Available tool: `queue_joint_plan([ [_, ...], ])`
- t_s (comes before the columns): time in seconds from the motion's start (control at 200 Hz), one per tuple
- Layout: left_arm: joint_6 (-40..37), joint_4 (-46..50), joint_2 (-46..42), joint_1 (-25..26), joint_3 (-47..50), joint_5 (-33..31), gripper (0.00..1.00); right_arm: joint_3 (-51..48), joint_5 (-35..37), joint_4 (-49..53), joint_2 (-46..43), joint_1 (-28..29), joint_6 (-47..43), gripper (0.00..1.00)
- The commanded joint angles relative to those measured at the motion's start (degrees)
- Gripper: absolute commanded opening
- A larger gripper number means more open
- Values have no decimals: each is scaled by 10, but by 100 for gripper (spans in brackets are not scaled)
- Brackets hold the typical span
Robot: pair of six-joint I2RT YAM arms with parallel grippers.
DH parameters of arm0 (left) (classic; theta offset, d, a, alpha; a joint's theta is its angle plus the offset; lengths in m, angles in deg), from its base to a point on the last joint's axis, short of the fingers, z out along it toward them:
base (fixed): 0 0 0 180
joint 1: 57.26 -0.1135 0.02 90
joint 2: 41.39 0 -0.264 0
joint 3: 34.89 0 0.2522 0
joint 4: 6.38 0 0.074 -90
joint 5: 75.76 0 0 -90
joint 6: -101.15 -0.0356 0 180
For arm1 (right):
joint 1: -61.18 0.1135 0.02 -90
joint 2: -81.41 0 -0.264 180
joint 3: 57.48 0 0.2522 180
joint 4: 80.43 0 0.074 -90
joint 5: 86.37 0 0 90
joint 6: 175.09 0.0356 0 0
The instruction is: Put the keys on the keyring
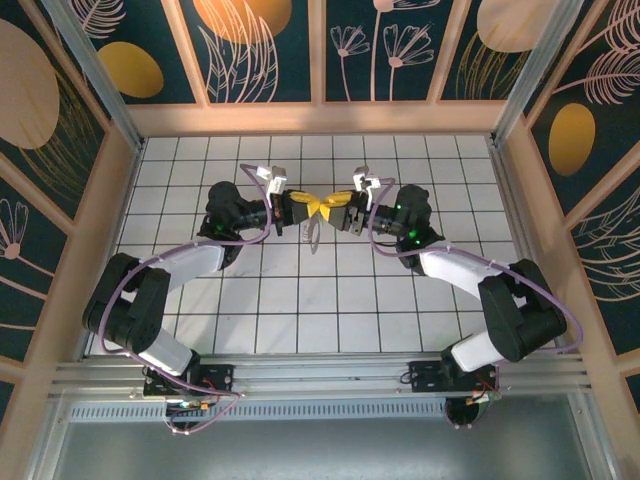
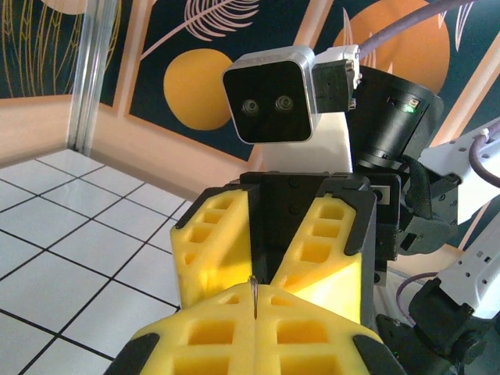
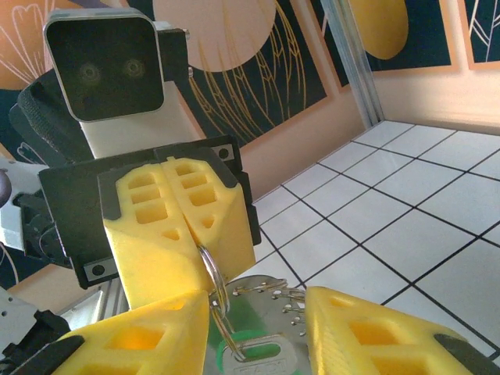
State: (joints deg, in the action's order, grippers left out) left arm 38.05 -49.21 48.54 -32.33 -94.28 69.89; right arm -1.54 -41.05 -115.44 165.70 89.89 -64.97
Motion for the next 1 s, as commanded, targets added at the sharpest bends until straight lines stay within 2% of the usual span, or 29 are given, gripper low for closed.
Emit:
queue_joint_plan([
  [0.0,4,-25,-9,4,-3,16,0,7,-11,-45,-11,-1,9,38],
  [0.255,2,-23,-12,4,-1,20,0,-17,-9,-49,-51,-41,17,39],
  [0.44,7,-27,-13,4,-3,22,0,-15,-6,-51,-30,-48,25,38],
  [0.721,10,-30,-12,4,-4,19,0,3,-7,-46,14,-17,18,37],
  [0.991,10,-31,-8,4,-4,18,0,-10,4,-32,-8,6,1,36],
])
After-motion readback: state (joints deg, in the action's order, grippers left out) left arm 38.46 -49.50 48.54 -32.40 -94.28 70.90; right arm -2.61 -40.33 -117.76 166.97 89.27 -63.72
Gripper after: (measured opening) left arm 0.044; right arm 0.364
